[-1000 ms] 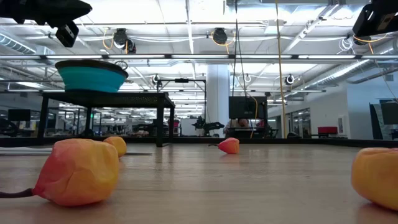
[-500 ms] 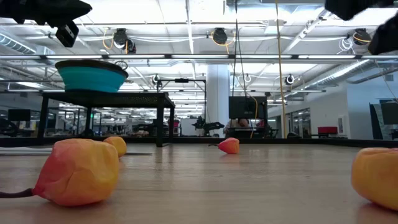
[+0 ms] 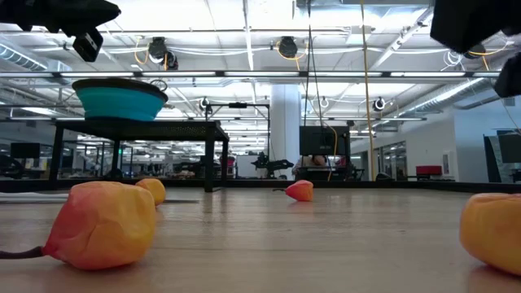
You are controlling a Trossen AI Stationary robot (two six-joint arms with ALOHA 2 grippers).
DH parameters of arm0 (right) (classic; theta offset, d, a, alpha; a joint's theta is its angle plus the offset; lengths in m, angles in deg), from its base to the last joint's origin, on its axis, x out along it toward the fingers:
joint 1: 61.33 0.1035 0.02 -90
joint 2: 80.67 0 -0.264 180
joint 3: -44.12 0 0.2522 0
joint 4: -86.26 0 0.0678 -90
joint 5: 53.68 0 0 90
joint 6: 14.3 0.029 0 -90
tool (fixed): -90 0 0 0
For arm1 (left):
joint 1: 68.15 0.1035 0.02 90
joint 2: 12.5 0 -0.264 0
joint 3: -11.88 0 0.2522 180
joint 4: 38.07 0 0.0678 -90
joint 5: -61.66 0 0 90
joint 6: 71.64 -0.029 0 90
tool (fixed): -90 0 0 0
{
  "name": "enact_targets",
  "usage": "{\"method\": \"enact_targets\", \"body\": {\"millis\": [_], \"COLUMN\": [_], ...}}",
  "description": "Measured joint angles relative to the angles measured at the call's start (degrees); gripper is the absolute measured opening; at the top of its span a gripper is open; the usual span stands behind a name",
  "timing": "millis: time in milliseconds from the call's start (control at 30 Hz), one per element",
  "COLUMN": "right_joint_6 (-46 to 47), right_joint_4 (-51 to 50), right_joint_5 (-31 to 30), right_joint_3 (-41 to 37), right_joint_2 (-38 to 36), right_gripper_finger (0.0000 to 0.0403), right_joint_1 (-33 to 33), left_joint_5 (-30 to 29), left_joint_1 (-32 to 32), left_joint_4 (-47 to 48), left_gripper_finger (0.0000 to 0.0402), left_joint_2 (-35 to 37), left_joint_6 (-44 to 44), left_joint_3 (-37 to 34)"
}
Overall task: Pick & Place Fruit
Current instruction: Put the pomegranate into the blue strainer bowl on the shelf
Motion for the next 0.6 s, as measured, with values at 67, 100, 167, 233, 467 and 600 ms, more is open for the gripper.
{"method": "enact_targets", "body": {"millis": [67, 100, 167, 233, 467, 600], "right_joint_6": [1.3, 1.7, 1.8, 1.9, 3.6, 4.6], "right_joint_4": [0.7, 1.2, 2.2, 3.1, 6.9, 8.1], "right_joint_5": [0.0, 0.0, 0.0, -0.1, -0.2, -0.4], "right_joint_3": [-1.1, -1.7, -2.6, -3.3, -5.9, -6.7], "right_joint_2": [0.0, 0.0, 0.0, 0.0, 0.0, 0.0], "right_gripper_finger": [0.0295, 0.0295, 0.0295, 0.0295, 0.0295, 0.0295], "right_joint_1": [0.0, 0.0, 0.0, 0.0, 0.0, 0.7], "left_joint_5": [0.0, 0.0, 0.0, 0.0, 0.0, 0.0], "left_joint_1": [0.0, 0.0, 0.0, 0.0, 0.0, 0.0], "left_joint_4": [0.2, 0.3, 0.4, 0.3, 0.4, 0.4], "left_gripper_finger": [0.0021, 0.0021, 0.0021, 0.0021, 0.0021, 0.0021], "left_joint_2": [0.0, 0.0, 0.0, 0.0, 0.0, 0.0], "left_joint_6": [0.0, 0.0, 0.0, 0.0, 0.0, 0.0], "left_joint_3": [0.0, 0.0, 0.0, 0.0, 0.0, 0.0]}}
